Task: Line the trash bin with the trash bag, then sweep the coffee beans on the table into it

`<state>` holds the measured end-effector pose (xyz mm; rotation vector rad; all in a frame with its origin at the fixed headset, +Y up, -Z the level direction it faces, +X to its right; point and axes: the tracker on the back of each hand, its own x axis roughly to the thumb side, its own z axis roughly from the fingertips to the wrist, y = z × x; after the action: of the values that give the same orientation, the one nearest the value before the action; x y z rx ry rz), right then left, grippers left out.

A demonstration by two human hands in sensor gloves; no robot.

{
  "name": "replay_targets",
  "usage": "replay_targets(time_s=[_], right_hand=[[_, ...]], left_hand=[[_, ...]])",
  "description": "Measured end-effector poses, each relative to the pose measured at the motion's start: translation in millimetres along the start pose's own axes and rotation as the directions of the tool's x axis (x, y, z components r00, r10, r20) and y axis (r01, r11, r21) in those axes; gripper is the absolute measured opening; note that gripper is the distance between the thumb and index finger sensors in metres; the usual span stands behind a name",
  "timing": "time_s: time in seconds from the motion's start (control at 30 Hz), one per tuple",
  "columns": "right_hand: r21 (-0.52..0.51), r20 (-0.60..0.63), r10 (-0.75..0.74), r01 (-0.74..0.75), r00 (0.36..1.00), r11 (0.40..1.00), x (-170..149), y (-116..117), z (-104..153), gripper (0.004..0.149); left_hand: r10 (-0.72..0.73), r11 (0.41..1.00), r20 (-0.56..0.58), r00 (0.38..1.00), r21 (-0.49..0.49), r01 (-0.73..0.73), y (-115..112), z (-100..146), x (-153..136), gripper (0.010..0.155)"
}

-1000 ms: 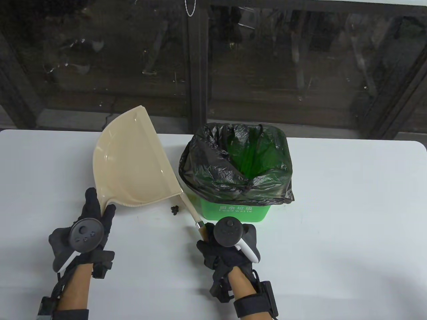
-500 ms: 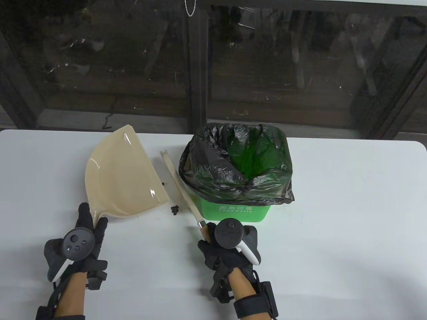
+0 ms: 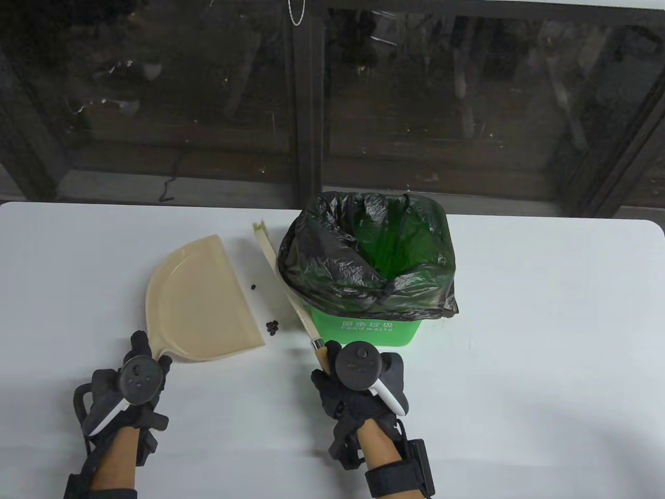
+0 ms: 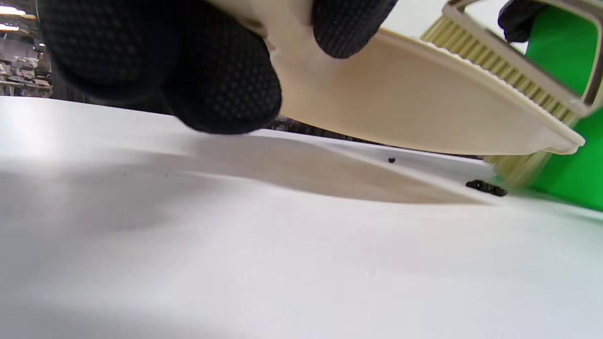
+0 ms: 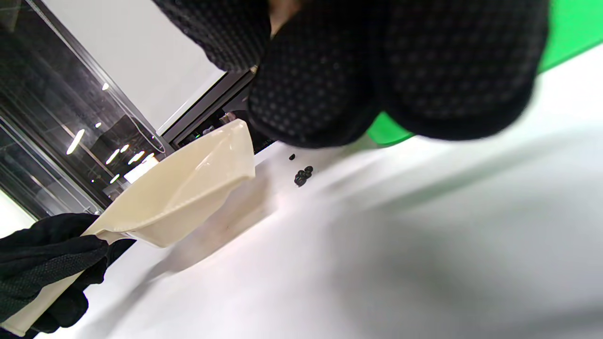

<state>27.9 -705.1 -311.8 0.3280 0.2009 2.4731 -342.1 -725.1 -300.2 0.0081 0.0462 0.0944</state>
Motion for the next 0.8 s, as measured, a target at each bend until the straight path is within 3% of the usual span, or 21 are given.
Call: replay_targets(time_s=[0.33, 0.8], right_hand=[[-0.032, 0.038, 0.125, -0.123, 0.991, 0.992, 14, -1, 5, 0.065], [0.079, 0.01, 0.177, -0.177, 0.984, 0.981, 18, 10, 2, 0.065]], left_hand=[[-0.037, 0.996, 0.017, 0.999, -0.08, 0.038, -12, -1, 8, 0.068], [-0.071, 0.988, 0.04, 0.997, -0.131, 0.076, -15, -5, 22, 0.069]])
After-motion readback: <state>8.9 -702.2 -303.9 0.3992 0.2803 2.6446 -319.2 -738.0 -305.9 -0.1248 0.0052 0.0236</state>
